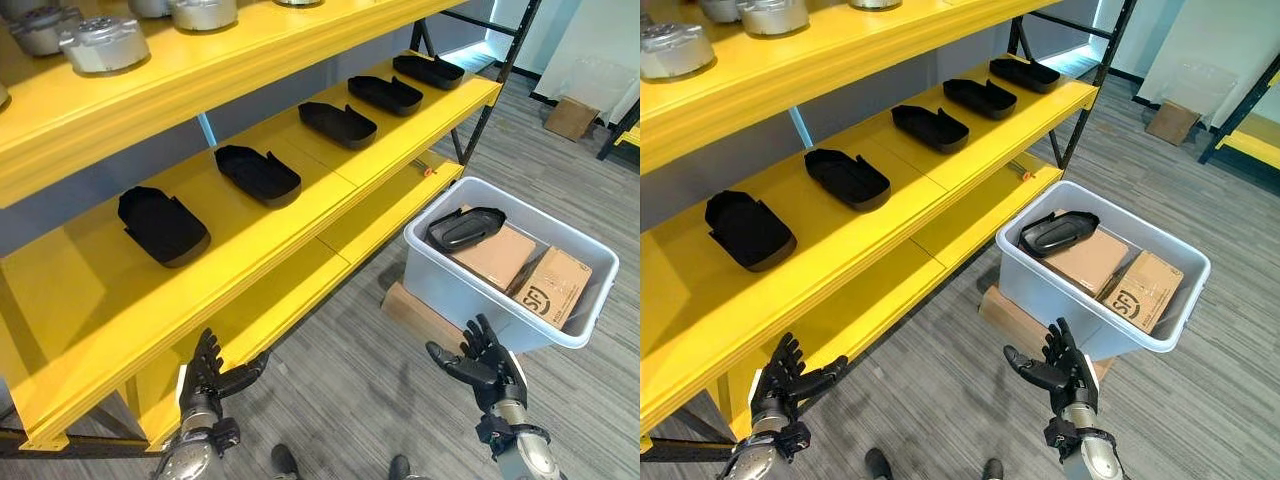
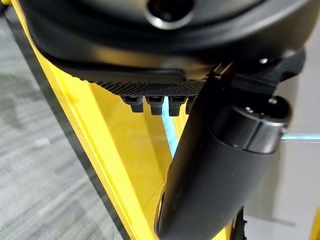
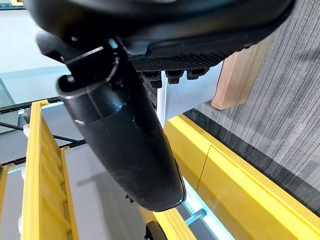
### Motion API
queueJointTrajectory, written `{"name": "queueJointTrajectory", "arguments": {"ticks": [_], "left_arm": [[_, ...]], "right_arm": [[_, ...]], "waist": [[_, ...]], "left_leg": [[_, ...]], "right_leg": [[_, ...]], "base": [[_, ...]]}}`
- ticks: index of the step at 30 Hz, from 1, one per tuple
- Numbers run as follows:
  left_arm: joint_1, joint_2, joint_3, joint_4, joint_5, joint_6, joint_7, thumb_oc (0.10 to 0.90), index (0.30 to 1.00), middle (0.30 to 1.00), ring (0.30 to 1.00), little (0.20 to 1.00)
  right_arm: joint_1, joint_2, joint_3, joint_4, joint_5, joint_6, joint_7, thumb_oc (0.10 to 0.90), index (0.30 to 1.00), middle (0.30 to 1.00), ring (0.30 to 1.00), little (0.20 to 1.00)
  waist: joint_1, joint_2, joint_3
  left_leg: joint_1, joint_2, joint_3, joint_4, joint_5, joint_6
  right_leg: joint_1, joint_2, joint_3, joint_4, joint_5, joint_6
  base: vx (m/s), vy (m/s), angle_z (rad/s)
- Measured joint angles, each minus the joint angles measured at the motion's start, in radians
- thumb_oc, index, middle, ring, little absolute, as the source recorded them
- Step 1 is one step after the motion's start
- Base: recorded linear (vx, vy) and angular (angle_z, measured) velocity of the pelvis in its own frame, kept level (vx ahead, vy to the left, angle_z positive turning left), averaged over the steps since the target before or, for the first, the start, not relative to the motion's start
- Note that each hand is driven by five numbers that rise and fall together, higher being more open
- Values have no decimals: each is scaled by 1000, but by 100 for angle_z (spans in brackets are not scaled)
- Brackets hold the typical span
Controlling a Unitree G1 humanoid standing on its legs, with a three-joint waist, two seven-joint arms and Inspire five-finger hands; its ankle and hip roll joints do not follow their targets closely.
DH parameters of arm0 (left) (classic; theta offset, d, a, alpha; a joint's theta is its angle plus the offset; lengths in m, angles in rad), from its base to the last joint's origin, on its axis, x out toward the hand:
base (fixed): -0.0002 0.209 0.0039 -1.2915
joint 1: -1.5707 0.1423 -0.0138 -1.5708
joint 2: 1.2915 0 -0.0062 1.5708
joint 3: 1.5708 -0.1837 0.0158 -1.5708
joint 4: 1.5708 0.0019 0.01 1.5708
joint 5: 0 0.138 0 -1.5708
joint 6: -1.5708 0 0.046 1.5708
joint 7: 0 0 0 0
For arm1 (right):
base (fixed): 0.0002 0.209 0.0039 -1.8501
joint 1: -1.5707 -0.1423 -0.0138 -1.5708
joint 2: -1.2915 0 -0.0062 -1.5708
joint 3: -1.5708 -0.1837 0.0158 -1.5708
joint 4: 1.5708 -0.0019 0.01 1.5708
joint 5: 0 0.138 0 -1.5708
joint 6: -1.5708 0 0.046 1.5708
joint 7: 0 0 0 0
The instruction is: Move parts from the plastic box to the shelf.
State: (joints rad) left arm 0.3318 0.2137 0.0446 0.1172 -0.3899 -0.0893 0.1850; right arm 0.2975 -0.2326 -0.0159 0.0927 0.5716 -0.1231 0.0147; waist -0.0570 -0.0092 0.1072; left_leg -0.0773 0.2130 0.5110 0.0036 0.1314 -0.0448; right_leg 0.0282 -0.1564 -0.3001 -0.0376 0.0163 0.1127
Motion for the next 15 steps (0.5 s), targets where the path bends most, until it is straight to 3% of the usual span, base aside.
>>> {"name": "queueJointTrajectory", "arguments": {"ticks": [3,11,15], "left_arm": [[7,1,-8,0,0,1,-3,900,1000,1000,1000,1000],[1,6,-34,0,1,1,-1,900,1000,1000,1000,1000],[-4,9,-55,2,1,1,-1,900,1000,1000,1000,1000]], "right_arm": [[0,-1,-1,0,0,0,0,900,1000,1000,1000,1000],[13,-14,-8,1,0,-2,-5,900,1000,1000,1000,1000],[38,-6,-15,2,0,-4,-12,900,1000,1000,1000,1000]], "waist": [[-22,8,-6],[-36,42,-15],[-49,49,-14]], "left_leg": [[14,7,-4,-16,7,-11],[9,42,-10,-46,37,-41],[4,120,-25,-43,85,-83]], "right_leg": [[15,12,2,-14,0,-1],[2,62,3,-19,-10,-18],[-80,121,22,117,-97,-77]], "base": [[31,-103,1],[29,-181,-2],[17,-227,-22]]}}
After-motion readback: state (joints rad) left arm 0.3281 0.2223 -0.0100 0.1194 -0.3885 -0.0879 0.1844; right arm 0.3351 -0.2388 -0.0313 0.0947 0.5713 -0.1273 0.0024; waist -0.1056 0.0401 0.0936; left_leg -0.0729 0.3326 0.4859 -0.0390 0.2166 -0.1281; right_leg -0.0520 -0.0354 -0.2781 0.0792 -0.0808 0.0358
